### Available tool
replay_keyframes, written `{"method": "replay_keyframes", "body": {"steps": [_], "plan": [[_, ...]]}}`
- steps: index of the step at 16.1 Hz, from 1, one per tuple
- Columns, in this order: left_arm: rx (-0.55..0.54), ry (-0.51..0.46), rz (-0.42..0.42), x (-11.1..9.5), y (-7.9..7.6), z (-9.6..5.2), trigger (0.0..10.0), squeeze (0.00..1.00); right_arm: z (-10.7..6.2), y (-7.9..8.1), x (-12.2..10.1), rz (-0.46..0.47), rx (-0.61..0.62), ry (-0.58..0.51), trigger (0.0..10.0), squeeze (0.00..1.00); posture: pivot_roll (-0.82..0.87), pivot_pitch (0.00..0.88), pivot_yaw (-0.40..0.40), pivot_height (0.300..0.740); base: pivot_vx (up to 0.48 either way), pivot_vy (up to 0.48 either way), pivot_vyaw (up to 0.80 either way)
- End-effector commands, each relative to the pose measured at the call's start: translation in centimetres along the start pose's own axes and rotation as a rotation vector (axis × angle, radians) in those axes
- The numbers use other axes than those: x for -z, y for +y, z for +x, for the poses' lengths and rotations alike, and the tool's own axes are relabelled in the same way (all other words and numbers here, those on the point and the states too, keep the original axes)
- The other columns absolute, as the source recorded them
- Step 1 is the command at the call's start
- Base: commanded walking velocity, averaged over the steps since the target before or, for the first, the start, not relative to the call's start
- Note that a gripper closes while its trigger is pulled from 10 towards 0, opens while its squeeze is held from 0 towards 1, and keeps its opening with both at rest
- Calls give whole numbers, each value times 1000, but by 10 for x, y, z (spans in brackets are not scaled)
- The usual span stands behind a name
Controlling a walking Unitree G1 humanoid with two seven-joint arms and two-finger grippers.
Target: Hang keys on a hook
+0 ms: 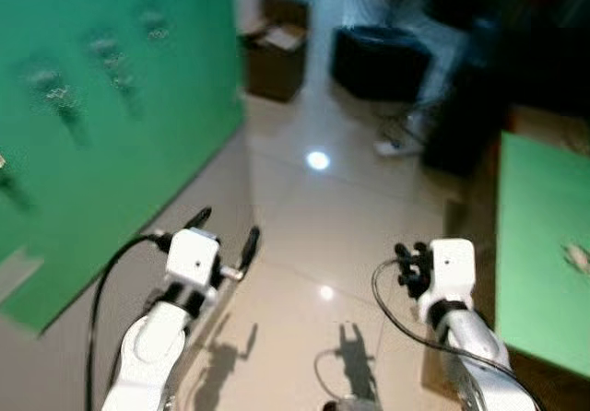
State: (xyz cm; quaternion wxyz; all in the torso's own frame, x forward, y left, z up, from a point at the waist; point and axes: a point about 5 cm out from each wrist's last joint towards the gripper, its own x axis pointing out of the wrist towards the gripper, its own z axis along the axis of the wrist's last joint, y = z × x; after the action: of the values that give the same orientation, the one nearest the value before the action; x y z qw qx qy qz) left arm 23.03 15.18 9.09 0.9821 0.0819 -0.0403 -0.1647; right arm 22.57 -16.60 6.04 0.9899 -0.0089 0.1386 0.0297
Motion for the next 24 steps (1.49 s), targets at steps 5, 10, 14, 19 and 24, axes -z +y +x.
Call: {"method": "replay_keyframes", "body": {"steps": [5,10,14,19,24], "plan": [[-25,-4,1,-3,4,-1,10000,0,0,-3,-3,-6,38,-7,10000,0,-87,42,23,740,0,0,-640],[-27,3,-9,-2,2,-1,10000,0,0,-7,-3,-8,47,0,10000,0,-85,47,17,740,0,0,-320],[-27,5,-4,-2,3,-1,10000,0,0,-7,-3,-9,48,3,10000,0,-87,47,19,740,0,0,0],[-21,-4,-9,-3,3,1,10000,0,1,-8,-4,-8,59,2,10000,0,-88,45,22,740,0,0,-160],[-4,-43,21,-7,0,2,10000,0,1,-7,-4,-8,55,-1,10000,0,-87,45,20,740,0,-83,-160]]}}
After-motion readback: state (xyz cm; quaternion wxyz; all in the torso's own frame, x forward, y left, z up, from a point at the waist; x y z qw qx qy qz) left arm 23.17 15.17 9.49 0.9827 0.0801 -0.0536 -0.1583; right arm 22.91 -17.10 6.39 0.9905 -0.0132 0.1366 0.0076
